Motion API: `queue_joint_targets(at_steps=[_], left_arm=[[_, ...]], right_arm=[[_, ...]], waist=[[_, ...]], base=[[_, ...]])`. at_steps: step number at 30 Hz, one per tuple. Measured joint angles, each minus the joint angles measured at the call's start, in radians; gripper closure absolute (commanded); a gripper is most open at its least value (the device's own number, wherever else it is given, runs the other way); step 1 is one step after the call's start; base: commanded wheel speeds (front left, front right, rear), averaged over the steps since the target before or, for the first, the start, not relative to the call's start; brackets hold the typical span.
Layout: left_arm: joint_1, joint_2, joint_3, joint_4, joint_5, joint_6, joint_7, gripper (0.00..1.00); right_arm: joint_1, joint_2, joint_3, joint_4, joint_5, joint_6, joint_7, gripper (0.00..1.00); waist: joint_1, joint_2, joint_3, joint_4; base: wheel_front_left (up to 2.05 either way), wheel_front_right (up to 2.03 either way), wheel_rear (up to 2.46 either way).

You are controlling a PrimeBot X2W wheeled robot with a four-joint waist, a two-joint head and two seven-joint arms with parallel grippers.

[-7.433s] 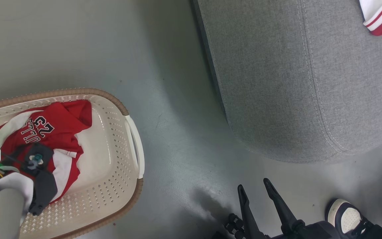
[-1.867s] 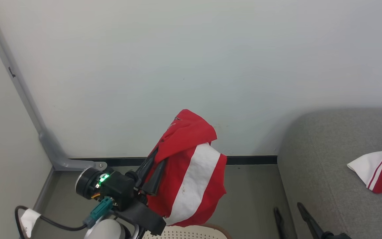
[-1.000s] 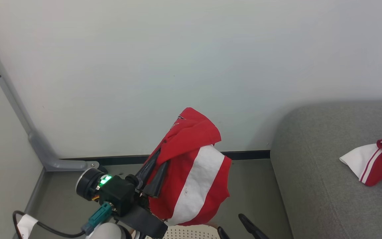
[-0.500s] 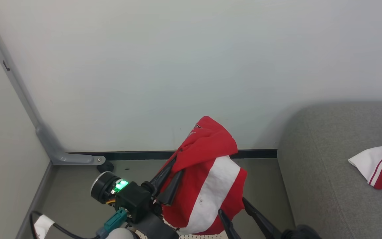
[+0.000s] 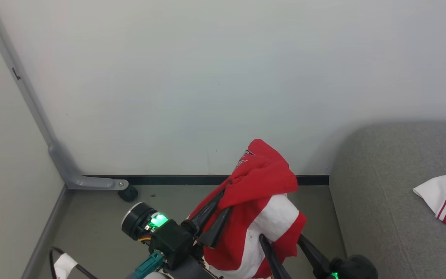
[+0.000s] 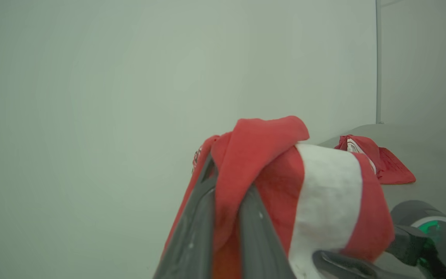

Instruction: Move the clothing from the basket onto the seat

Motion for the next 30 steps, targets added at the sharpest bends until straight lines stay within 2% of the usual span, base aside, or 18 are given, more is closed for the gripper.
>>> queue_joint_targets(at_steps=[30], left_arm=[[-0.012,0.006,-0.174,-0.009,-0.03,0.0,0.0,1.0]], right_arm=[[-0.171,0.023,0.047,0.159,-0.034,0.0,0.0,0.0]], waist=[[0.0,0.0,0.026,0.036]], base=[[0.0,0.0,0.0]])
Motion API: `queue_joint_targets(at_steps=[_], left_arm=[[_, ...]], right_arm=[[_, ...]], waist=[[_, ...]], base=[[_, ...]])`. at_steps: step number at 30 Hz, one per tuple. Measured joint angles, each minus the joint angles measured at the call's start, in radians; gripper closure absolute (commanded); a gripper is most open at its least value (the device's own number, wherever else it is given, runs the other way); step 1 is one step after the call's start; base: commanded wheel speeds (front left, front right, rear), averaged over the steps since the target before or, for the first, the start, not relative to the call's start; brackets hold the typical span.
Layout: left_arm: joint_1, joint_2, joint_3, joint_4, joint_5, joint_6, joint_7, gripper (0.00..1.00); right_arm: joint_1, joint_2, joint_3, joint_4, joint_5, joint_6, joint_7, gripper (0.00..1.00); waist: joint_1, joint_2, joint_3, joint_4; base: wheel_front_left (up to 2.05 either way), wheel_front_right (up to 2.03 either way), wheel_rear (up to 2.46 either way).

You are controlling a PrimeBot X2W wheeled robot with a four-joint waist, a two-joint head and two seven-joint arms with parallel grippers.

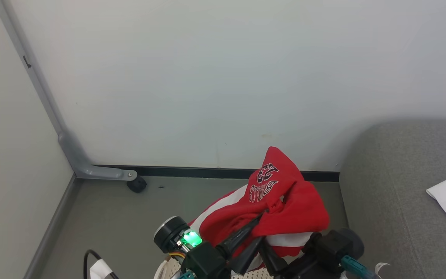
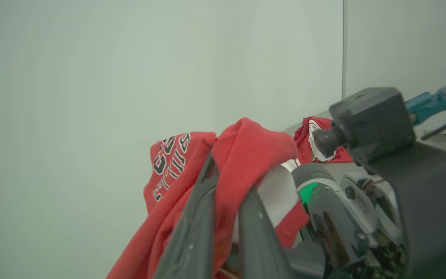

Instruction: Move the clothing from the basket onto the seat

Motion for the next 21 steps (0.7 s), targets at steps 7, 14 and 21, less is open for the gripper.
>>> queue_joint_targets(at_steps=[7,14,21], left_arm=[[-0.001,0.001,-0.026,0.0,-0.023,0.0,0.0,1.0],[-0.003,0.002,-0.035,0.0,-0.03,0.0,0.0,1.0],[-0.011,0.007,-0.038,0.0,-0.038,0.0,0.0,1.0]], right_arm=[[-0.009,0.001,-0.002,0.016,0.001,0.0,0.0,1.0],[-0.009,0.003,-0.021,0.005,0.023,-0.021,0.0,1.0],[-0.009,0.003,-0.028,-0.023,0.046,-0.056,0.0,1.0]], waist=[[0.0,0.0,0.001,0.009],[0.0,0.0,0.002,0.014],[0.0,0.0,0.003,0.015]], base=[[0.0,0.0,0.0],[0.0,0.0,0.0],[0.0,0.0,0.0]])
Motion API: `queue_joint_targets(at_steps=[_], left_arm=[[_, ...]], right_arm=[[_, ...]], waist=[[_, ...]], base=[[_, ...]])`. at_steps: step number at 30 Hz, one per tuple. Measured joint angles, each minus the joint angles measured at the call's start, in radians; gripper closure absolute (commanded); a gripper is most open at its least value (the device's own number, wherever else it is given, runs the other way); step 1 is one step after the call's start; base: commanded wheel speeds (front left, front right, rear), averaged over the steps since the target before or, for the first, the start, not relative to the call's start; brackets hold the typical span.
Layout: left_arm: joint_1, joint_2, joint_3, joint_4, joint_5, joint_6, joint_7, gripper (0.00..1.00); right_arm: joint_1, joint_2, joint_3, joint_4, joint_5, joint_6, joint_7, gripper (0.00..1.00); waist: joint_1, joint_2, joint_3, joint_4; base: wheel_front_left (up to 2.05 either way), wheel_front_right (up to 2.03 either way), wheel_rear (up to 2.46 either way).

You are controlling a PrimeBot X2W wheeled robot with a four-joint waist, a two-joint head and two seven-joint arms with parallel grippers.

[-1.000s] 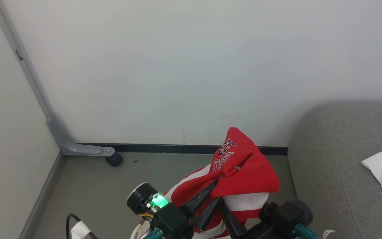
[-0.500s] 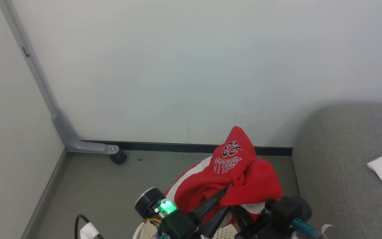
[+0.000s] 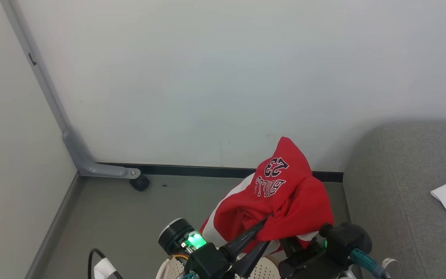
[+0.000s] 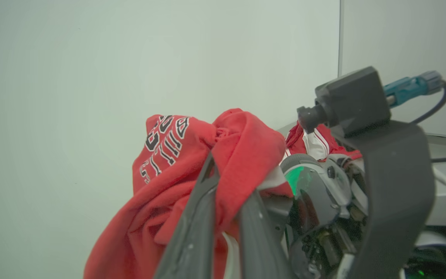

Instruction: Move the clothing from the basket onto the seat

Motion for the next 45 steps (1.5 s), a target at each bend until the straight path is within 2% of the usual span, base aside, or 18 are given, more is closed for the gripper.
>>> queue_joint_targets(at_steps=[8,9,11,13,19,20,21,22,36,45], left_arm=[[-0.005,0.0,-0.01,0.005,-0.001,0.0,0.0,1.0],[-0.005,0.0,-0.01,0.006,-0.001,0.0,0.0,0.88],[-0.005,0.001,-0.01,0.007,-0.001,0.0,0.0,0.91],[-0.005,0.003,-0.009,0.01,-0.002,0.0,0.0,1.0],[-0.005,0.004,-0.009,0.013,-0.004,0.0,0.0,1.0],[-0.005,0.004,-0.008,0.014,-0.007,0.0,0.0,0.78],[-0.005,0.003,-0.007,0.014,-0.009,0.0,0.0,0.22],[-0.005,0.003,-0.007,0.015,-0.009,0.0,0.0,0.0],[0.01,0.015,-0.013,0.07,-0.002,0.0,0.0,0.0],[0.075,0.059,-0.006,0.1,0.011,0.0,0.0,0.0]], right_arm=[[0.0,0.001,-0.012,-0.027,0.006,-0.033,0.0,1.0],[0.0,0.001,-0.015,-0.029,0.006,-0.039,0.0,1.0],[0.0,0.001,-0.021,-0.032,0.006,-0.043,0.0,1.0],[0.0,0.002,-0.026,-0.035,0.006,-0.046,0.0,1.0],[0.002,0.002,-0.032,-0.04,0.006,-0.051,0.0,1.0],[0.002,0.002,-0.035,-0.041,0.006,-0.051,0.0,1.0],[0.003,0.002,-0.037,-0.043,0.006,-0.051,0.0,1.0],[0.003,0.002,-0.042,-0.045,0.006,-0.051,0.0,1.0],[0.007,0.002,-0.095,-0.121,-0.012,-0.059,0.0,1.0],[0.03,0.002,-0.146,-0.157,-0.044,-0.052,0.0,1.0]], waist=[[0.0,0.0,-0.001,0.0],[0.0,0.0,-0.001,0.0],[0.0,0.0,-0.002,0.0],[0.0,0.0,-0.003,0.0],[0.0,0.0,-0.006,0.0],[0.0,0.0,-0.007,0.0],[0.0,0.0,-0.008,0.001],[0.0,0.0,-0.009,0.001],[0.0,0.0,-0.02,0.003],[-0.0001,0.0,-0.022,0.009]], base=[[0.0,0.0,0.0],[0.0,0.0,0.0],[0.0,0.0,0.0],[0.0,0.0,0.0],[0.0,0.0,0.0],[0.0,0.0,0.0],[0.0,0.0,0.0],[0.0,0.0,0.0],[0.0,0.0,0.0],[0.0,0.0,0.0]])
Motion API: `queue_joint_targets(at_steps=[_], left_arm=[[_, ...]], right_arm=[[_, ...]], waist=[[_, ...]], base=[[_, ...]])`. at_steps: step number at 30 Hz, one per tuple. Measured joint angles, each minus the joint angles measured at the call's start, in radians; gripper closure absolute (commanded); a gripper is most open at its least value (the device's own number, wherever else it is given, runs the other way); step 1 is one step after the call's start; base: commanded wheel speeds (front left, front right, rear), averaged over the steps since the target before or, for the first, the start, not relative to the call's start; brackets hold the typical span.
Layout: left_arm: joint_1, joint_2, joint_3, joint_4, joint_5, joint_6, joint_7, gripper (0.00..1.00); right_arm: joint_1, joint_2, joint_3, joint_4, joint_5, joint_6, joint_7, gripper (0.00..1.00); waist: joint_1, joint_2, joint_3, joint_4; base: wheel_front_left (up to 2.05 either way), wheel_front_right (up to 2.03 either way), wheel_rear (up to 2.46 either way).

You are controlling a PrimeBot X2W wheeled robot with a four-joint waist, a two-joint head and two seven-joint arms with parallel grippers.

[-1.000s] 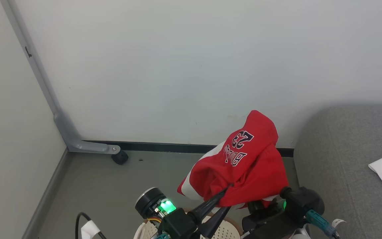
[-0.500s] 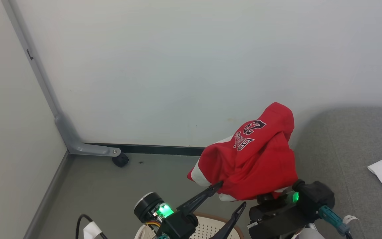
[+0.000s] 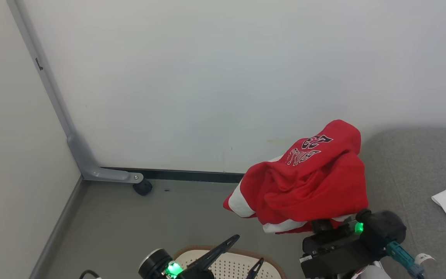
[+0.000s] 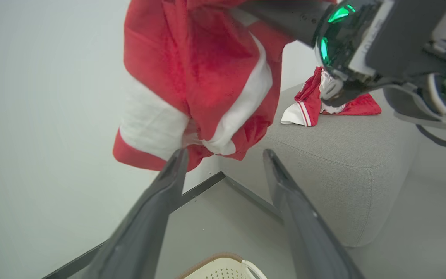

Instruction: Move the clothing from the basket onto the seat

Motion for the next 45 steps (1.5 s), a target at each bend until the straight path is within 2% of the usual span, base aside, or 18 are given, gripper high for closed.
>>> queue_joint_targets(at_steps=[24,33,45], left_arm=[[0.116,0.053,-0.016,0.067,0.012,0.0,0.0,0.0],[0.156,0.036,0.036,0.067,0.006,0.0,0.0,0.0],[0.17,0.023,0.049,0.042,0.006,0.0,0.0,0.0]], right_arm=[[0.056,-0.007,-0.073,-0.054,-0.052,0.022,0.0,1.0],[0.082,-0.008,-0.101,-0.061,-0.074,0.023,0.0,1.0],[0.121,-0.023,-0.146,-0.084,-0.095,0.022,0.0,1.0]], waist=[[0.0,0.0,0.003,-0.016],[0.0,0.0,0.003,-0.06],[0.0,0.0,0.011,-0.154]], base=[[0.0,0.0,0.0],[0.0,0.0,0.0],[0.0,0.0,0.0]])
